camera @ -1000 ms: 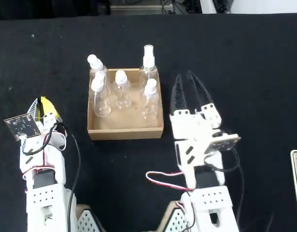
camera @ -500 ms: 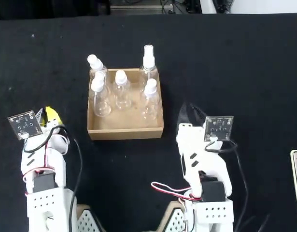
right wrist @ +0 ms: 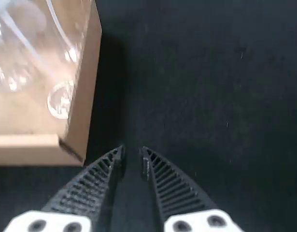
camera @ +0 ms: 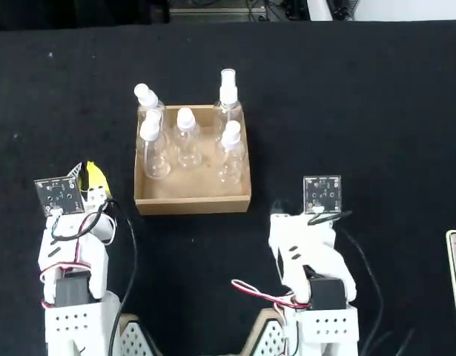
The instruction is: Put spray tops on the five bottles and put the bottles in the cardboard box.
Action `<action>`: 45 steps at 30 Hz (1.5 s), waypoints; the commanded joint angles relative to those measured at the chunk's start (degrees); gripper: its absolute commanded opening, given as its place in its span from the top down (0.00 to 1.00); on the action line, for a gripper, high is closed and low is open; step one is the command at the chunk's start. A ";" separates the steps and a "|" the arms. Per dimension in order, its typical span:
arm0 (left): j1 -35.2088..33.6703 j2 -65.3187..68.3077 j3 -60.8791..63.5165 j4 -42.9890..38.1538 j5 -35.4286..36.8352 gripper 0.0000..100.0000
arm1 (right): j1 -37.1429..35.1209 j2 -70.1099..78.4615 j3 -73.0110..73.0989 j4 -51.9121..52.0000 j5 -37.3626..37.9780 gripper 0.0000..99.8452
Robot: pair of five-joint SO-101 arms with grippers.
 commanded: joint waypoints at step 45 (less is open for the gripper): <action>0.22 -0.09 0.57 44.40 -0.97 0.97 | 1.14 -5.67 -0.31 17.14 0.26 0.98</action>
